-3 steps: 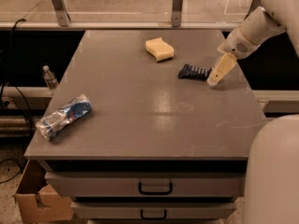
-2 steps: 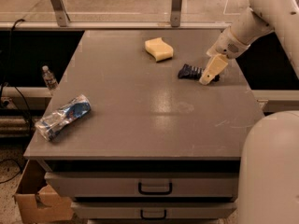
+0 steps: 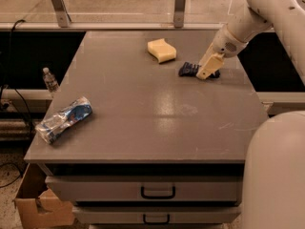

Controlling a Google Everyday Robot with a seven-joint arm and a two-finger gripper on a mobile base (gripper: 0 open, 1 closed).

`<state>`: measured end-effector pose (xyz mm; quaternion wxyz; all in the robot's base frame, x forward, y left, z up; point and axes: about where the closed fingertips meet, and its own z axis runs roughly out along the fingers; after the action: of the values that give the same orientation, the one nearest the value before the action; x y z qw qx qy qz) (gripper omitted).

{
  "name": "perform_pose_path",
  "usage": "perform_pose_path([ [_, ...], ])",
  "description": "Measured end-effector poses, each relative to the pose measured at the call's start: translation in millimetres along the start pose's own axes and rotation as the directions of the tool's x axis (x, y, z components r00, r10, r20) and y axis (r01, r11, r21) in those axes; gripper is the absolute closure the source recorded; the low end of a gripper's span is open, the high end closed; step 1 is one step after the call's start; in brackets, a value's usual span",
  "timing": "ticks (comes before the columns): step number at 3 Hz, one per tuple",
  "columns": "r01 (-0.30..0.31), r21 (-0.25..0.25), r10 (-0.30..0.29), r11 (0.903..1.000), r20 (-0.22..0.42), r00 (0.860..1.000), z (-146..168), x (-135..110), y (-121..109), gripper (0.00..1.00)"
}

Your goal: Move rxbar blueberry near redbull can

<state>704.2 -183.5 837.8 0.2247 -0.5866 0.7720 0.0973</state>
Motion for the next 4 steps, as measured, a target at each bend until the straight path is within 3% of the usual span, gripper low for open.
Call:
perform_pose_path([
  [1, 0.02, -0.01, -0.02, 0.9998, 0.001, 1.0, 0.0, -10.2, 6.2, 0.87],
  [2, 0.049, -0.012, -0.048, 0.9987, 0.023, 0.999, -7.5, -25.1, 12.6, 1.0],
  [4, 0.193, -0.036, -0.19, 0.9805, 0.082, 0.978, -30.4, -79.5, 52.0, 1.0],
])
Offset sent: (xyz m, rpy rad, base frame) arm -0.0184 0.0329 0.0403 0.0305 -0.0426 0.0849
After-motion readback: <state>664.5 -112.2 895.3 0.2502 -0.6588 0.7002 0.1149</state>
